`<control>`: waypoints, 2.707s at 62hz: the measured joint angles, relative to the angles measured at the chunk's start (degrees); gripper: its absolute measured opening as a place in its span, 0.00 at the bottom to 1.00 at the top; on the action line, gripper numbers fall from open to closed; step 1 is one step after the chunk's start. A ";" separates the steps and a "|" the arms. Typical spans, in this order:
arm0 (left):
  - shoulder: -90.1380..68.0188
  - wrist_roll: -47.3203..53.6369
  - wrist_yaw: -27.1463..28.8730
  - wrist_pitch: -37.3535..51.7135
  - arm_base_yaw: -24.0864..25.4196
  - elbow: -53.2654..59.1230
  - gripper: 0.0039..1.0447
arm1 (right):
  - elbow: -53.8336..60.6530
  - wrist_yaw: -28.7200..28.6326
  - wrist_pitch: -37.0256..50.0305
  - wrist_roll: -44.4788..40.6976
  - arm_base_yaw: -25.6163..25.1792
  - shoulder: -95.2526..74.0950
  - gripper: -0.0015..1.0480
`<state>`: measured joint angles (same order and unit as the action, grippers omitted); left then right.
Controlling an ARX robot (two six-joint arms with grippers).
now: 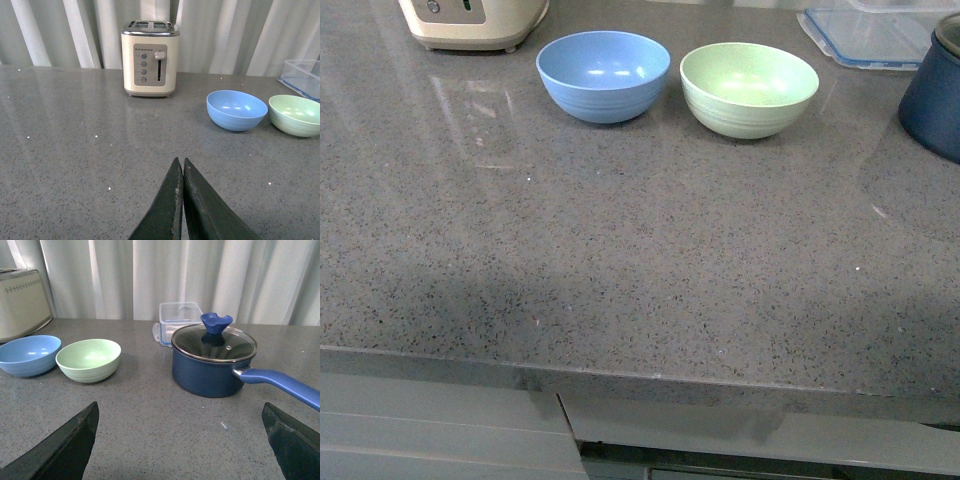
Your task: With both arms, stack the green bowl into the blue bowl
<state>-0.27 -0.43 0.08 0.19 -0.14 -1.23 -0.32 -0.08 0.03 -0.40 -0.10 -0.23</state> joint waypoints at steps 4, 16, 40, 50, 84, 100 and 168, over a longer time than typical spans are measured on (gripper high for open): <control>0.00 0.00 -0.02 -0.15 0.00 0.00 0.03 | 0.00 0.00 0.00 0.00 0.00 0.00 0.90; 0.04 -0.02 0.00 -0.15 0.00 0.00 0.30 | 0.00 0.00 0.00 0.00 0.00 0.00 0.90; 0.07 0.09 -0.04 -0.15 0.00 0.00 0.94 | -25.92 -13.05 -1.11 7.52 6.32 -52.57 0.90; 0.07 0.09 -0.02 -0.15 0.00 0.00 0.94 | -37.11 -8.07 3.93 9.31 10.23 -73.48 0.90; 0.07 0.13 -0.04 -0.15 0.00 0.00 0.94 | -60.02 -0.96 6.29 9.44 10.03 -98.77 0.90; 0.07 0.13 -0.04 -0.15 0.00 0.00 0.94 | -64.59 0.09 6.08 8.46 10.91 -104.00 0.90; 0.07 0.13 -0.04 -0.15 0.00 0.00 0.94 | -72.98 -0.74 7.34 5.73 12.00 -116.85 0.90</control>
<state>-0.21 -0.30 0.03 0.03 -0.14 -1.23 -73.30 -0.82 7.38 5.32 11.90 -117.08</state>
